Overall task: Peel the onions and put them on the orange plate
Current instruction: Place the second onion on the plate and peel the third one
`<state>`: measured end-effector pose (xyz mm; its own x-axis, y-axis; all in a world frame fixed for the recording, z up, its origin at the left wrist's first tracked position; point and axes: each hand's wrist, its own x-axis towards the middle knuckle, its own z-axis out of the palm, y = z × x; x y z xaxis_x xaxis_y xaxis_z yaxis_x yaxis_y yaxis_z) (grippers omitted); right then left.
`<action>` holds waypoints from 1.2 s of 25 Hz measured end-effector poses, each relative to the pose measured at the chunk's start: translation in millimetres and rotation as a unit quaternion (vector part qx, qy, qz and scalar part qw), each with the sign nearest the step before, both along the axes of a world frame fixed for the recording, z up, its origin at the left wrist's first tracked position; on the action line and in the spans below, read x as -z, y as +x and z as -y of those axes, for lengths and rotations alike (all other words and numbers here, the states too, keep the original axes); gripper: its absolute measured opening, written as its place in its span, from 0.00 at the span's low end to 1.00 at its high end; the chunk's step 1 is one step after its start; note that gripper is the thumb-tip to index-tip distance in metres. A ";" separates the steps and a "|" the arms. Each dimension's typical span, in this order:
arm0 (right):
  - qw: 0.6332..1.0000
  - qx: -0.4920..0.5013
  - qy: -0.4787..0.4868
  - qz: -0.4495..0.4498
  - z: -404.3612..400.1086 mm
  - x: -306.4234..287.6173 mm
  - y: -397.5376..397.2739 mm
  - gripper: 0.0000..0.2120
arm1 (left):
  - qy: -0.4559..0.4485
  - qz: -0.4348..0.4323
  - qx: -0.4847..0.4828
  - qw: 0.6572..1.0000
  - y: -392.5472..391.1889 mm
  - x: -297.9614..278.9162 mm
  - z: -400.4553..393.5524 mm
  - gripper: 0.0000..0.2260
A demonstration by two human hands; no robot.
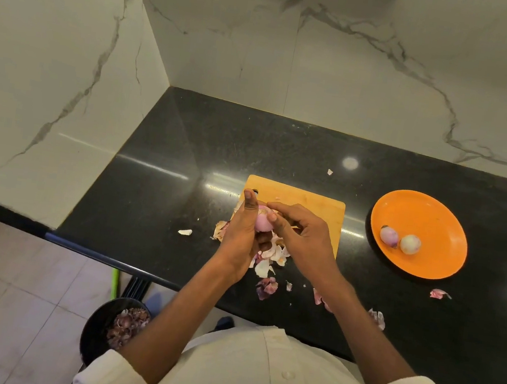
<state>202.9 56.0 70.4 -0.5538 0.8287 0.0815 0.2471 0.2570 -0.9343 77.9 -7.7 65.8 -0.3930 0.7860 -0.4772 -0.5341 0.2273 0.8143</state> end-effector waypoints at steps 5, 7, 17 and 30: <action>0.982 0.008 0.187 0.013 2.6 4.2 -5.1 0.12 | 0.025 -0.020 -0.023 0.999 2.5 -1.4 -2.6 0.34; 0.975 0.032 0.218 0.025 5.5 7.4 -6.7 0.11 | 0.032 -0.013 -0.022 0.999 4.4 -3.7 -3.5 0.32; 0.981 0.148 0.122 0.000 10.3 1.4 -4.8 0.08 | 0.023 0.013 -0.013 1.000 9.6 -10.0 -2.2 0.24; 0.999 -0.017 -0.001 -0.048 7.4 -16.1 3.1 0.13 | -0.012 -0.099 -0.004 0.995 0.4 -17.2 0.2 0.32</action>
